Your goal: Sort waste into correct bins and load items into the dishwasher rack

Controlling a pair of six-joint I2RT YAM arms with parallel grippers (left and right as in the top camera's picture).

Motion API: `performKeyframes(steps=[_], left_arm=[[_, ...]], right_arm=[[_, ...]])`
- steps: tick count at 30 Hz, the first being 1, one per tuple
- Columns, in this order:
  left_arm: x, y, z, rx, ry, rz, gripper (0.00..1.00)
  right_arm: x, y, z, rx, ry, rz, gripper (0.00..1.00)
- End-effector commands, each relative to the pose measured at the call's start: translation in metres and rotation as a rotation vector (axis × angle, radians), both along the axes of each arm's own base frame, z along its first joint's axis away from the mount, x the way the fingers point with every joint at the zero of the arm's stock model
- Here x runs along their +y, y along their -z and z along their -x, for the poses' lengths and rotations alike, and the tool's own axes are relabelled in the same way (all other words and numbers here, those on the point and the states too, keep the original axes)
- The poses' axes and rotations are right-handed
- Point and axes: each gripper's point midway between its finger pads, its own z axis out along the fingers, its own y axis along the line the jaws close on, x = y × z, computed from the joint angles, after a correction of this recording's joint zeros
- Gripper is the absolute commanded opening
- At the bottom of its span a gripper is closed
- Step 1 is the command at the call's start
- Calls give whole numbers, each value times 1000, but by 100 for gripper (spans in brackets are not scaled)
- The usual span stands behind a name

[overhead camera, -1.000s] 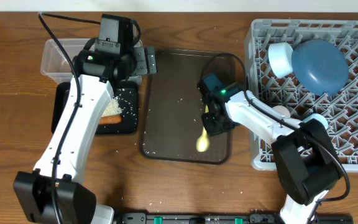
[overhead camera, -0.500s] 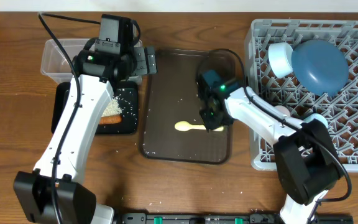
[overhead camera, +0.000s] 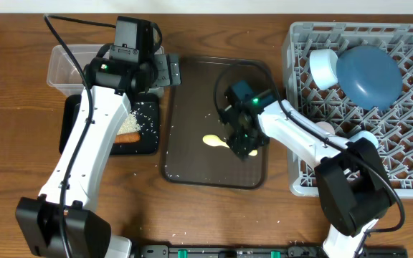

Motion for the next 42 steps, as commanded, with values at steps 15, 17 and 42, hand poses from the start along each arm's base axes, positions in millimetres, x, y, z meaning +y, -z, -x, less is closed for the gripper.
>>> performKeyframes(steps=[15, 17, 42], left_arm=[[2, 4, -1, 11, -7, -5, 96], [2, 4, -1, 11, -7, -5, 96], [2, 4, -1, 11, -7, -5, 96]], right_arm=[[1, 31, 33, 98, -28, -43, 4], [1, 31, 33, 98, -18, -42, 1], [8, -23, -65, -165, 628, -65, 62]])
